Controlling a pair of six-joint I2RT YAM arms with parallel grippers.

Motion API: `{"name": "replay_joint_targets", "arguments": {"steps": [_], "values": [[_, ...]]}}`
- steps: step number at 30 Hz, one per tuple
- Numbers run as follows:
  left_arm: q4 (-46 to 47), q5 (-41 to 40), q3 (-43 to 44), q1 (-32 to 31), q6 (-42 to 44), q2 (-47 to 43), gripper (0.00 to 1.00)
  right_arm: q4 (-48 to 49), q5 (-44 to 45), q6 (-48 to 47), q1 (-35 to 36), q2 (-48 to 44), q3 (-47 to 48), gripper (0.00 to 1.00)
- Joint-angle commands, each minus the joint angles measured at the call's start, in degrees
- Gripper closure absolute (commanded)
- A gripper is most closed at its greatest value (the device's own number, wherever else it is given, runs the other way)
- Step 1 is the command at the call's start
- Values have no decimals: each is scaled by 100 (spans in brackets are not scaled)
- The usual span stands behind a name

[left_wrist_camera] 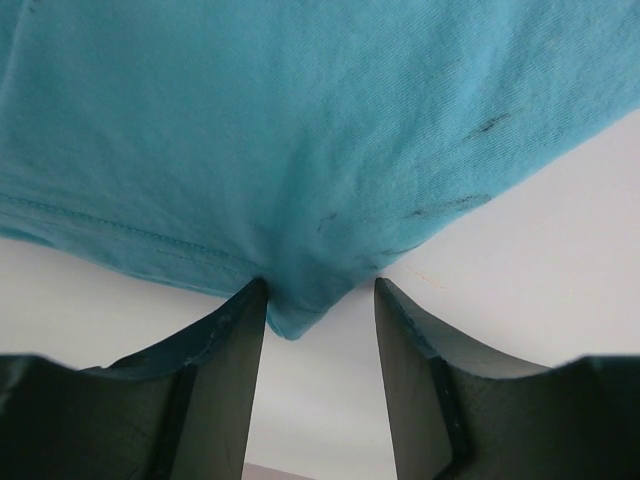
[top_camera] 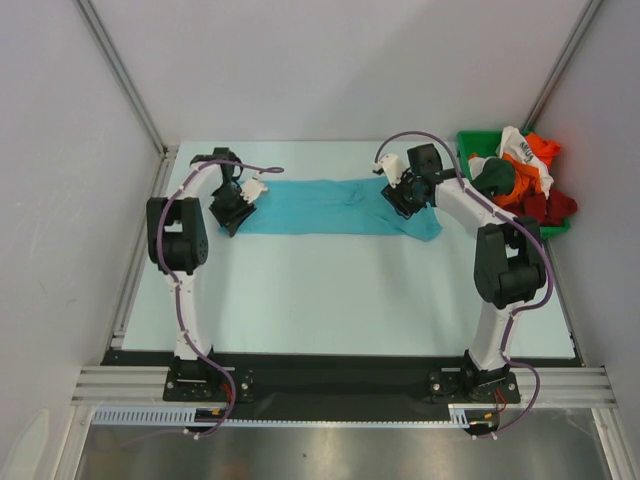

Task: Fold and stack the t-shirts
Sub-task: Fold the tshirt

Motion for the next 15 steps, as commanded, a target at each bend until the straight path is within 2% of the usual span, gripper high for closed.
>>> {"name": "replay_joint_targets", "arguments": {"steps": [1, 5, 10, 11, 14, 15], "values": [[-3, -56, -248, 11, 200, -196, 47, 87, 88, -49, 64, -73, 211, 50], [94, -206, -398, 11, 278, -108, 53, 87, 132, -49, 99, -47, 237, 51], [209, -522, -800, 29, 375, -151, 67, 157, 352, 161, 29, -64, 202, 50], [252, -531, -880, 29, 436, -204, 74, 174, 404, 223, 3, -82, 202, 49], [331, -601, -1215, 29, 472, -415, 77, 367, 580, 565, -190, -152, 97, 42], [340, -601, -1363, 29, 481, -451, 83, 455, 615, 723, -252, -152, 79, 40]]}}
